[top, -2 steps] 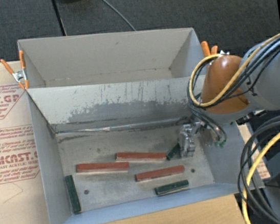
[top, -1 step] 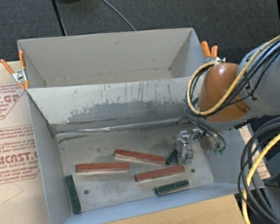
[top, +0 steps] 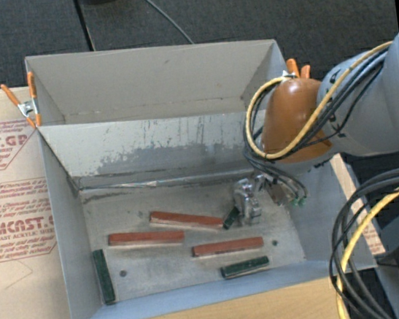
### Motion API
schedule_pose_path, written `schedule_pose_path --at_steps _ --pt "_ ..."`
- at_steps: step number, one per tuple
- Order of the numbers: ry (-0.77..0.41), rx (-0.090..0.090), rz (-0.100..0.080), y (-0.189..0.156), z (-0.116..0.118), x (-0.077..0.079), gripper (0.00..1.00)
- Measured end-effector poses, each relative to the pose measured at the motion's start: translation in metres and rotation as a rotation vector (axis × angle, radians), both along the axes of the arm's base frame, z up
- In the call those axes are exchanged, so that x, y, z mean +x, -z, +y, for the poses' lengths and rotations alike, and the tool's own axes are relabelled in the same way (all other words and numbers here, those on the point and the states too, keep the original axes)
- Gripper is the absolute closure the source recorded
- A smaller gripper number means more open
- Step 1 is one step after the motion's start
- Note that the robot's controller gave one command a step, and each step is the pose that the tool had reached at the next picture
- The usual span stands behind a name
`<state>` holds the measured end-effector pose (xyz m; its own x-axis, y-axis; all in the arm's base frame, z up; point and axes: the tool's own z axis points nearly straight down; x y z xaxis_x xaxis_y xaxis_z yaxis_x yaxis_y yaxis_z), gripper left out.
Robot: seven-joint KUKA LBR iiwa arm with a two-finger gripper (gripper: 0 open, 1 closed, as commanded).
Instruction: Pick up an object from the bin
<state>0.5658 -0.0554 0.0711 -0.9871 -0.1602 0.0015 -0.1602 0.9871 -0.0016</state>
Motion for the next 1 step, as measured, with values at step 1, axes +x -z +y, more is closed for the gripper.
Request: schedule_pose_path --at_steps 1 --pt "-0.030 0.002 -0.001 -0.0017 0.0051 0.0100 1.00"
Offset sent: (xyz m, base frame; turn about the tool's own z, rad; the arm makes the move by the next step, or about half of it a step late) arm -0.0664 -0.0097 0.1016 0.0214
